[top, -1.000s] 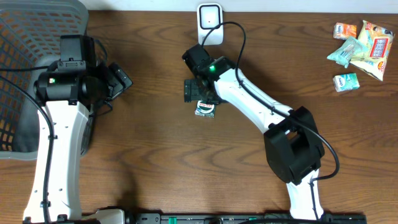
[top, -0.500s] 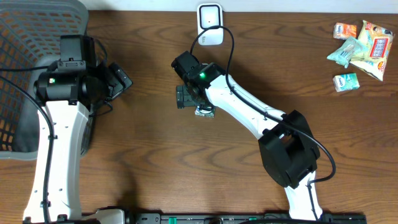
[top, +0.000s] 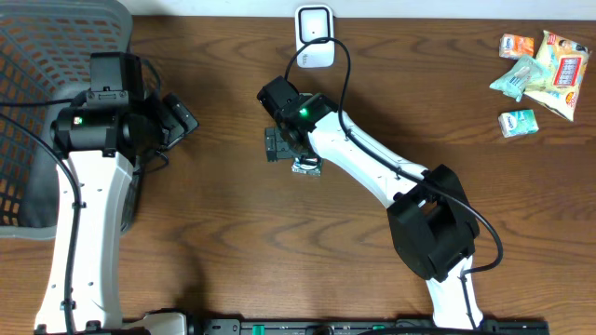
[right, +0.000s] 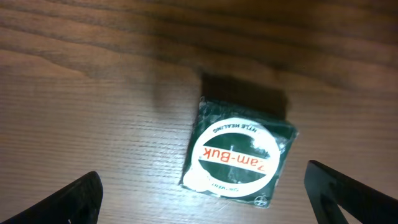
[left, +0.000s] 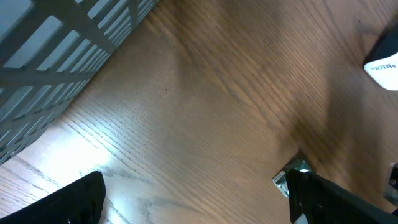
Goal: Scan the item barcode
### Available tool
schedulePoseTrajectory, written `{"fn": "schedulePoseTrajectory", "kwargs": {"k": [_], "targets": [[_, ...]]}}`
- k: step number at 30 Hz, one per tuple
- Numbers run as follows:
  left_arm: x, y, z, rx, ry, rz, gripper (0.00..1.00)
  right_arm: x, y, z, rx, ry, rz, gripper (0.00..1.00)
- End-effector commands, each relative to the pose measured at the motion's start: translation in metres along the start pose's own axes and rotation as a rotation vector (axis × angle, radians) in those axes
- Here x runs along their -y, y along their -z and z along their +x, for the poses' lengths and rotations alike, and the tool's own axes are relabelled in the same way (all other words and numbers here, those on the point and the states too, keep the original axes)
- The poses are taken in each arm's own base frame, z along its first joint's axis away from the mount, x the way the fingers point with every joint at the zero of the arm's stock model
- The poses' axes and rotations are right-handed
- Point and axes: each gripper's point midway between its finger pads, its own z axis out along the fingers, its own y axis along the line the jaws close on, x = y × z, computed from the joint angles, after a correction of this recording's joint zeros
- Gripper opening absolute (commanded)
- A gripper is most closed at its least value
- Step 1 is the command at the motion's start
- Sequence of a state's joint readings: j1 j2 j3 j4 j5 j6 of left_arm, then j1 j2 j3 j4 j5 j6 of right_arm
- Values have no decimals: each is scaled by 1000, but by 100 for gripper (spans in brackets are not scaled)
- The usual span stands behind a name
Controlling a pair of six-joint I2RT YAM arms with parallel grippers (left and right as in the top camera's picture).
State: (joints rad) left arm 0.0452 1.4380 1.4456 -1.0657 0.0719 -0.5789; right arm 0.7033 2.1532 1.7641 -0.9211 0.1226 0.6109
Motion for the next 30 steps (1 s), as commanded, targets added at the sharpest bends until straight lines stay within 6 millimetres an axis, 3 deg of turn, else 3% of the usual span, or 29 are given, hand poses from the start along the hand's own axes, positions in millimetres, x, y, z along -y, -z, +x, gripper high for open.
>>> {"fn": "schedulePoseTrajectory", "kwargs": {"k": [1,7,12,17,20,24,30], "targets": [[-3,-1,-2,7,6,-13,98,12,-7,-7,26,103,53,93],[-3,0,-2,8,6,-13,98,23,-9,-24,58,174,46,55],[-3,-1,-2,8,6,-13,98,25,-18,-30,53,149,12,45],[-3,-1,-2,8,5,-13,98,22,-33,-21,-6,255,-37,56],[-3,0,-2,8,6,-13,98,12,-38,-6,-59,452,-113,72],[-3,-1,-2,7,6,-13,98,17,-38,3,-92,638,-112,99],[-3,-1,-2,8,6,-13,98,31,-38,4,-108,763,-49,99]]}}
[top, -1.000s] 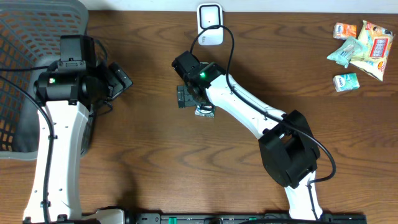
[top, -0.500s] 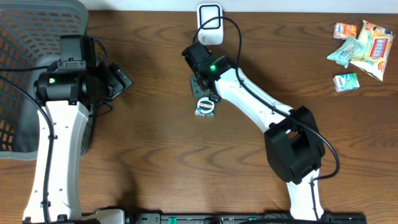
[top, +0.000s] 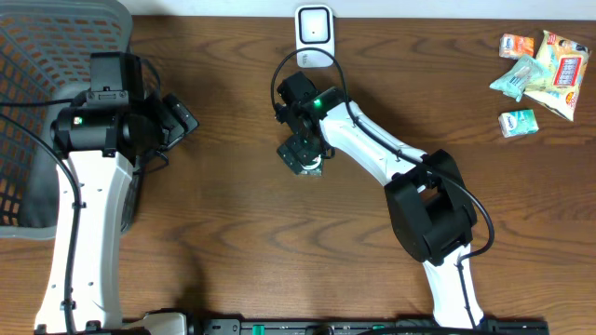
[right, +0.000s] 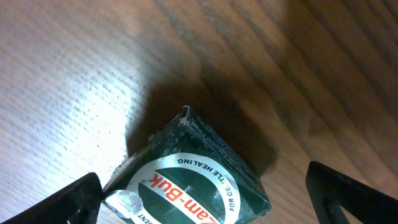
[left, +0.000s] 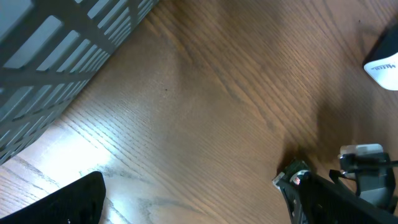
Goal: Scan the item barcode
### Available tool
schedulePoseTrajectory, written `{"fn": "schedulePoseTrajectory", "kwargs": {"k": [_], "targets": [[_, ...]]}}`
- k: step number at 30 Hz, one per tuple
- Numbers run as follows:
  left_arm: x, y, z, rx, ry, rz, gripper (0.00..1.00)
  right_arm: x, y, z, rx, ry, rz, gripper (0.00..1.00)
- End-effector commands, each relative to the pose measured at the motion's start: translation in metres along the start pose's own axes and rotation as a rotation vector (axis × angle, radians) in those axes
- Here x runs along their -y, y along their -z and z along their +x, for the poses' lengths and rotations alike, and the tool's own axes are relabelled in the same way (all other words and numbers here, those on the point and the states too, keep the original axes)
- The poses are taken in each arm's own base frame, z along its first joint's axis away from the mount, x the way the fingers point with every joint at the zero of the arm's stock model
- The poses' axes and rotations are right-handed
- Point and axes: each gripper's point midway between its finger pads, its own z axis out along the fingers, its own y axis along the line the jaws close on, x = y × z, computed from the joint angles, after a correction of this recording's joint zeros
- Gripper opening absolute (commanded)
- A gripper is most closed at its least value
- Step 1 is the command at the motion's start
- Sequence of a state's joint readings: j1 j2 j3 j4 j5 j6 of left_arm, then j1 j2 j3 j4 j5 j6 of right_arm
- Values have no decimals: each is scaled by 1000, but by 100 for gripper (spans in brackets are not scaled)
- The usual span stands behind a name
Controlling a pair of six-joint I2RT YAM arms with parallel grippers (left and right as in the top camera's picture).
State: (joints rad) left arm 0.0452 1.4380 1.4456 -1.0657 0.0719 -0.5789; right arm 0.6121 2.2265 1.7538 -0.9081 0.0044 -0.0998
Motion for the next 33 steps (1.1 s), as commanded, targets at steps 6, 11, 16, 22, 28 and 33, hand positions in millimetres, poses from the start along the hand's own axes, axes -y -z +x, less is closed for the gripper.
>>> {"fn": "schedulePoseTrajectory", "kwargs": {"k": [6,11,16,22,28,33], "targets": [[-3,0,-2,8,6,-13,98,3,-6,10,-39,169,11,99],[-3,-1,-2,8,6,-13,98,2,-16,24,-75,282,1,99],[-3,0,-2,8,6,-13,98,2,-14,24,-76,300,0,87],[-3,-1,-2,7,6,-13,98,1,-9,29,-97,297,-5,89],[-3,-1,-2,8,6,-13,98,1,-9,29,-97,171,3,90],[-3,-1,-2,8,6,-13,98,4,-10,10,-19,-106,19,86]]}}
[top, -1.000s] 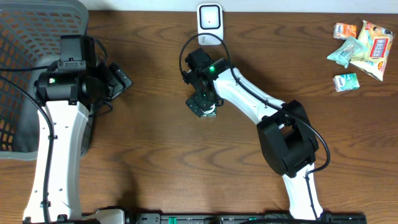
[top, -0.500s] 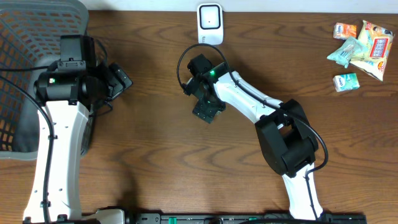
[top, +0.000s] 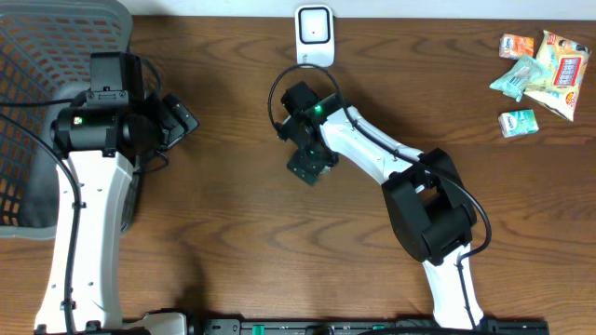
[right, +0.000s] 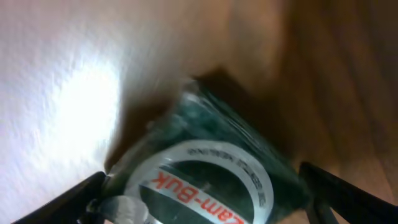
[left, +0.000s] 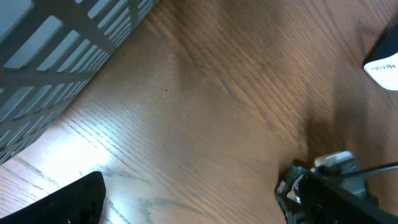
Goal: Scan the item barcode
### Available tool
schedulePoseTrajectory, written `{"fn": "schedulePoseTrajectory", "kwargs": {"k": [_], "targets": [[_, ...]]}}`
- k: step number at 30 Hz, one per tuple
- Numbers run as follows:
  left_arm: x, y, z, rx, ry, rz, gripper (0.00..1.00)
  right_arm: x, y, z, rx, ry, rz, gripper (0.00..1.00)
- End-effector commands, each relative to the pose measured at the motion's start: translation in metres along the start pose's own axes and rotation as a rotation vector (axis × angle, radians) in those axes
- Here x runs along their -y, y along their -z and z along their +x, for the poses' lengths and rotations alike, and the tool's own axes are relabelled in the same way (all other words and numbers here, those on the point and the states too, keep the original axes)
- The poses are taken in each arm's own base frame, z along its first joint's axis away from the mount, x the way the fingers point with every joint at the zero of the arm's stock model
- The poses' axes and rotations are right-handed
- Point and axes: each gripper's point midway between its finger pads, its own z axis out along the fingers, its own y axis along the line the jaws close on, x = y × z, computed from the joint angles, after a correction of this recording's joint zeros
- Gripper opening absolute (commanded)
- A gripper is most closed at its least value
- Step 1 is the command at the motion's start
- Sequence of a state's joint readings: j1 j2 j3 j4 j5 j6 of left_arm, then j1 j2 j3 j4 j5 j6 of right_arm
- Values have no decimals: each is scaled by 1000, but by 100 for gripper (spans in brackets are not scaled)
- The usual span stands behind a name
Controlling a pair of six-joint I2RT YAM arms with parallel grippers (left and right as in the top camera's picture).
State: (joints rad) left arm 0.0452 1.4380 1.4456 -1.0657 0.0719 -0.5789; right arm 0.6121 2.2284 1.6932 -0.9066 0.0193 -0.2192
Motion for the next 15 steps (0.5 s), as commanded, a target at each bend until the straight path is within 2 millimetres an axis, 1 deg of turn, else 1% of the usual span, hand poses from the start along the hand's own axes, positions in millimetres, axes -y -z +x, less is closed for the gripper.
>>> {"fn": "schedulePoseTrajectory", "kwargs": {"k": [1,3,4,6,7,9,12,14,15], "targets": [[-3,0,-2,8,5,-13,98,6,5,-15,59,-292,10,81],[-3,-1,-2,7,5,-13,98,7,6,-21,87,-394,7,68],[-3,-1,-2,8,6,-13,98,8,6,-23,97,-426,6,64],[-3,-1,-2,7,6,-13,98,14,6,-25,110,-476,19,63],[-3,-1,-2,7,6,-13,98,17,6,-25,113,-512,28,64],[-3,-1,-2,8,6,-13,98,21,6,-24,115,-565,33,78],[-3,0,-2,8,6,-13,98,32,6,-20,112,-636,62,79],[-3,-1,-2,8,6,-13,98,45,9,-13,99,-686,111,80],[-3,0,-2,8,6,-13,98,52,12,-7,86,-722,138,83]]}}
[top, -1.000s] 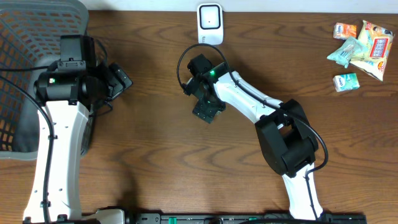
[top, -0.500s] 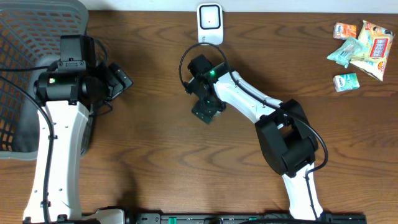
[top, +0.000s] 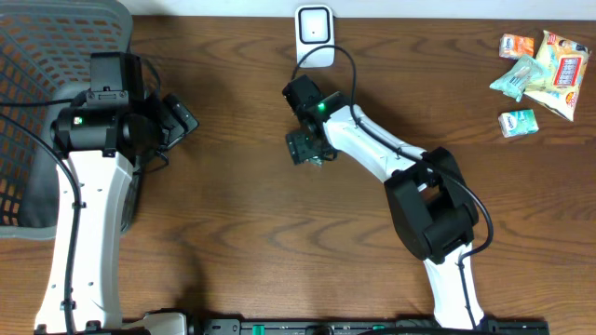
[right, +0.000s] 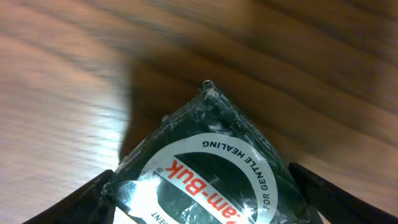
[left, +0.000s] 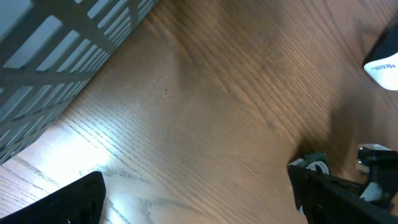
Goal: Scan the item barcode
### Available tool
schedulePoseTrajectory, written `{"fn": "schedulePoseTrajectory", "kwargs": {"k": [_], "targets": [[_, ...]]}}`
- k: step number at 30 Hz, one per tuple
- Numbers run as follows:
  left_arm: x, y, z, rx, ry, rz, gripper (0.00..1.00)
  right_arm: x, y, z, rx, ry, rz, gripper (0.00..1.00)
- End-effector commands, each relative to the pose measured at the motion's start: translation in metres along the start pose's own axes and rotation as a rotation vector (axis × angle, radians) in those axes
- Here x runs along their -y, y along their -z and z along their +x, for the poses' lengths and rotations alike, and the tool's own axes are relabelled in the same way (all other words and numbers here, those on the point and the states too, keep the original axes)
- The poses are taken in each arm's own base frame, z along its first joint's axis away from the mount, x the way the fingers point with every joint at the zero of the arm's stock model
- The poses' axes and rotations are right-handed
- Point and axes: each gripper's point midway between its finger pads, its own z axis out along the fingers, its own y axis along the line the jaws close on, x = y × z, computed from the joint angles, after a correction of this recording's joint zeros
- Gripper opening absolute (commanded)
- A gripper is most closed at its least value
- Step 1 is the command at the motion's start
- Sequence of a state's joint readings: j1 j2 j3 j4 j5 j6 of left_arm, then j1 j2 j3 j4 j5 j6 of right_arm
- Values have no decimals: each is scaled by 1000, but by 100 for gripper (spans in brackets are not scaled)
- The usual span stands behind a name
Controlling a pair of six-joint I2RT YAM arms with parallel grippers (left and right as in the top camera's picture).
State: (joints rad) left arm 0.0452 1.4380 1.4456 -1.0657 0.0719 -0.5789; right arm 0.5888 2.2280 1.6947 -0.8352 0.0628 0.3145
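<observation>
A dark green Zam-Buk packet (right: 211,168) with a round white label fills the bottom of the right wrist view. My right gripper (right: 202,196) is shut on it, one finger against each side. Overhead, the right gripper (top: 305,147) sits mid-table, a short way in front of the white scanner (top: 315,34) at the far edge and covers most of the packet. A corner of the packet (left: 315,163) shows in the left wrist view. My left gripper (top: 177,116) stands open over bare wood by the basket, holding nothing.
A grey mesh basket (top: 47,65) fills the far left; its wall (left: 62,37) shows in the left wrist view. Several snack packets (top: 540,65) lie at the far right corner. The white scanner (left: 384,62) peeks in at the left wrist view's right edge.
My right gripper's fingers now press both sides of the packet, and it has moved a little toward the scanner. The left arm has not moved.
The packet lay flat on the table with my right gripper open above it. The gripper then stood turned and closer over it, then with a finger beside each side of it. Now it is shut on the packet, nearer the scanner. The left arm stayed put.
</observation>
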Motion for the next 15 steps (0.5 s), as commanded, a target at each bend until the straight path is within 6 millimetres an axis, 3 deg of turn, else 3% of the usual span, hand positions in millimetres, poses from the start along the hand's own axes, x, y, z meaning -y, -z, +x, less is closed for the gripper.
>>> {"fn": "schedulePoseTrajectory", "kwargs": {"k": [1,3,5,11,15], "targets": [[-3,-1,-2,8,6,-13,98,36,12,-11,23,-183,106,87],[-3,-1,-2,8,6,-13,98,48,18,-12,4,-205,119,99],[-3,0,-2,8,6,-13,98,63,24,-13,-20,-152,126,99],[-3,0,-2,8,6,-13,98,65,24,-3,-92,257,79,99],[-3,0,-2,8,5,-13,98,70,24,-7,-84,385,107,99]]}}
